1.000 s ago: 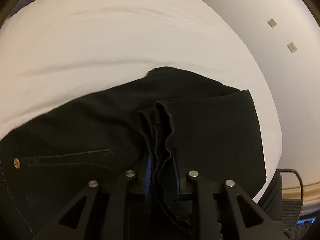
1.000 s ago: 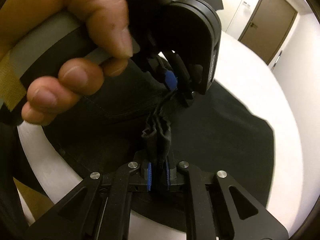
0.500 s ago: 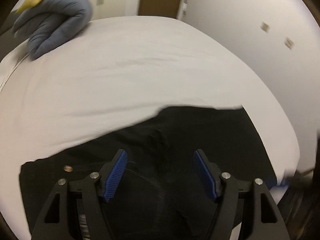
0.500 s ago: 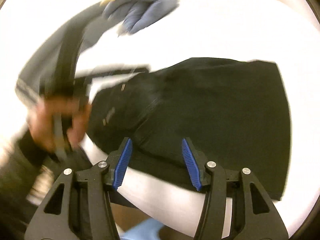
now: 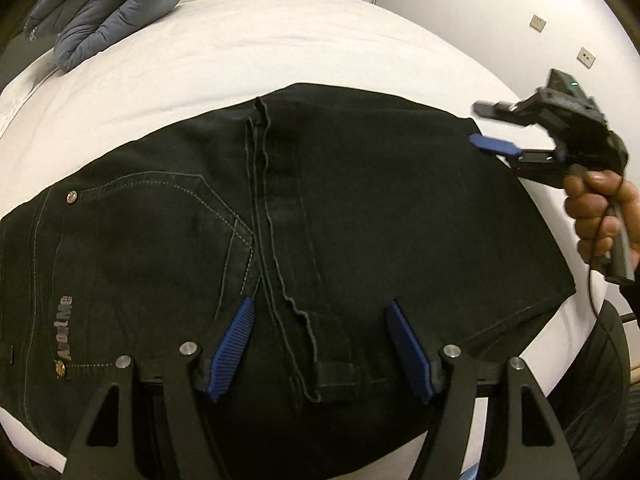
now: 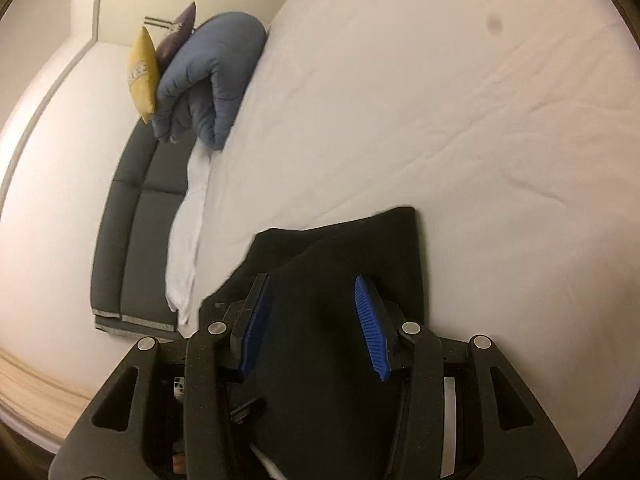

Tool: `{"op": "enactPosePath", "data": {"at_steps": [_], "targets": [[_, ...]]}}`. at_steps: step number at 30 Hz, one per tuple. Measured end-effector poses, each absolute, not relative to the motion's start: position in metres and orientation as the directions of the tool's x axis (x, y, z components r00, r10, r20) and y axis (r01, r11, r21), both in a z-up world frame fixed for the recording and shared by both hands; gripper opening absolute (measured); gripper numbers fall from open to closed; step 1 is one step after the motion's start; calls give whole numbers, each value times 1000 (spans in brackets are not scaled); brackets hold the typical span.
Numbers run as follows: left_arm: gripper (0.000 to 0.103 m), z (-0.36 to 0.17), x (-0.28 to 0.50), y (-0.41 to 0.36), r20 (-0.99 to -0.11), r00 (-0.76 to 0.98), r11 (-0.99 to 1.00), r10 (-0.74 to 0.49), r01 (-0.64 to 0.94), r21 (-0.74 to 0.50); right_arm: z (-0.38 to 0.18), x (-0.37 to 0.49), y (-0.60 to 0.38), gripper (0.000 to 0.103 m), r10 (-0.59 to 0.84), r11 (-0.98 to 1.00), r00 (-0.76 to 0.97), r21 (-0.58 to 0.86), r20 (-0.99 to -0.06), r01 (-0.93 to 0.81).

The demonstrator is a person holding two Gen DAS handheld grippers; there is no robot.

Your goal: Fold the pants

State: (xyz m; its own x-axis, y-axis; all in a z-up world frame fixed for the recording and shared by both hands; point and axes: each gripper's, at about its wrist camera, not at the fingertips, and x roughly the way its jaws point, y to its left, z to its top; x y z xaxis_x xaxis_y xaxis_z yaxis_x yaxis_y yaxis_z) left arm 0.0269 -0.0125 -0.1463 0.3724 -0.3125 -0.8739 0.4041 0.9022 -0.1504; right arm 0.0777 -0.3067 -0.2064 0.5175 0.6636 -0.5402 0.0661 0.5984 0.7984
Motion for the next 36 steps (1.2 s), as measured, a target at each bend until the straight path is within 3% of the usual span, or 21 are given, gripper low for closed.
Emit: {"op": "enactPosePath", "data": {"at_steps": [4, 12, 16, 20, 23, 26, 27, 28, 29, 30, 36], "targets": [[71, -154, 26, -24, -871, 371, 906, -322, 388, -170, -225, 74, -304, 33, 699, 566, 507, 824, -504, 38], [70, -158, 15, -2, -860, 382, 907, -338, 376, -189, -221, -57, -251, 34, 730, 626, 423, 773, -536, -101], [71, -150, 13, 13, -835, 394, 909, -384, 322, -266, -209, -82, -247, 34, 707, 632, 451, 773, -545, -56], [73, -133, -8, 56, -775, 477, 909, -414, 183, -373, -165, -77, -247, 36, 727, 579, 540, 801, -423, -153], [86, -119, -29, 105, -714, 584, 897, -386, 58, -437, -153, -43, -233, 36, 760, 532, 539, 824, -363, -195], [90, -113, -47, 167, -659, 674, 848, -333, -91, -522, -176, -7, -211, 36, 783, 511, 486, 847, -389, -146], [92, -115, -52, 190, -646, 694, 819, -316, -145, -556, -193, 1, -208, 46, 774, 530, 462, 842, -432, -100], [93, -120, -56, 209, -642, 705, 791, -301, -192, -581, -217, 10, -202, 49, 728, 599, 419, 801, -543, -2], [93, -125, -59, 224, -643, 711, 767, -285, -233, -598, -233, 12, -201, 37, 693, 635, 408, 771, -594, 45], [93, -130, -60, 239, -643, 715, 740, -275, -269, -616, -231, 13, -202, 27, 685, 630, 445, 776, -576, 35], [93, -173, -59, 294, -610, 716, 549, -338, -377, -746, -225, -2, -216, 29, 708, 581, 451, 811, -543, 63]]}}
